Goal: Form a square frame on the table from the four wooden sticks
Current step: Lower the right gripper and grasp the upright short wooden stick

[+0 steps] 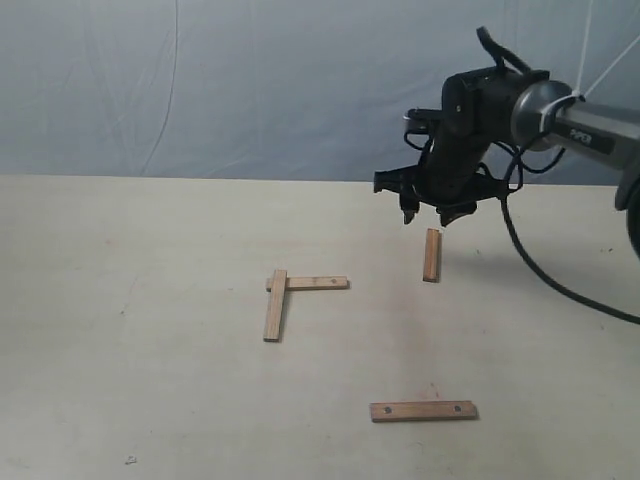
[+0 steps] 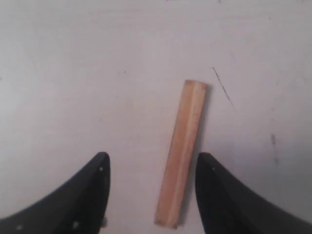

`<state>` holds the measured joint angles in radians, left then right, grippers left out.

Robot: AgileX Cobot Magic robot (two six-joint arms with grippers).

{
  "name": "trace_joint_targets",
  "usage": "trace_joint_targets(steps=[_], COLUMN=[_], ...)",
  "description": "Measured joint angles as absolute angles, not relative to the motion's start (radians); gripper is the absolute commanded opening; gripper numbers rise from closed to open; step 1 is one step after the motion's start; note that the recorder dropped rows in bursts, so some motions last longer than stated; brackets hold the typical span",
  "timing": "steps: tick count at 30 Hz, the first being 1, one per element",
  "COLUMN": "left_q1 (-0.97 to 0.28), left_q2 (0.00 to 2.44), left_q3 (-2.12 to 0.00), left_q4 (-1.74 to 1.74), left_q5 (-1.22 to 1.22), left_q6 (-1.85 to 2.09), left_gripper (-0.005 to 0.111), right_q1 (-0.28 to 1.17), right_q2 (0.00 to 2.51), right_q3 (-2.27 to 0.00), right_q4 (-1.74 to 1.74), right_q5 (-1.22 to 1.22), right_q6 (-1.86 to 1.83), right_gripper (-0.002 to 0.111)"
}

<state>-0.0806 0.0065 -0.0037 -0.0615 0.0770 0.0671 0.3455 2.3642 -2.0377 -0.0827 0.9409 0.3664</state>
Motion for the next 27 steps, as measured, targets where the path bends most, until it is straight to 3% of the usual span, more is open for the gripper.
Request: trace_joint_targets(steps=[8,19,22,26,27], left_q1=[-0.081,-0.081,-0.081,-0.081,-0.081], left_q2=[0.007,0.007,0.007,0.007,0.007], left_q3=[-0.004,-0.004,-0.004,-0.004,-0.004], left_q4=[-0.061,-0.061,-0.061,-0.061,-0.061], left_q5=[0.077,0.077,0.077,0.077,0.077], left_q6=[0.067,0.067,0.067,0.067,0.067], left_gripper=[0.000,0.000,0.000,0.000,0.000], right_q1=[0.346,0.346,0.346,0.346,0.346], right_q2=[2.508,2.572,2.578,2.581,2.581], right_q3=[-2.212,-2.222,-2.229,-2.231,-2.231], right_q4=[-0.166,-0.168,-0.168,-0.160,-0.160], right_q5=[1.010,1.009,1.007,1.004,1.004], right_q6=[0.437,0.448,0.448,0.448,0.448], right_gripper=[0.051,0.051,0.040,0.000,0.000])
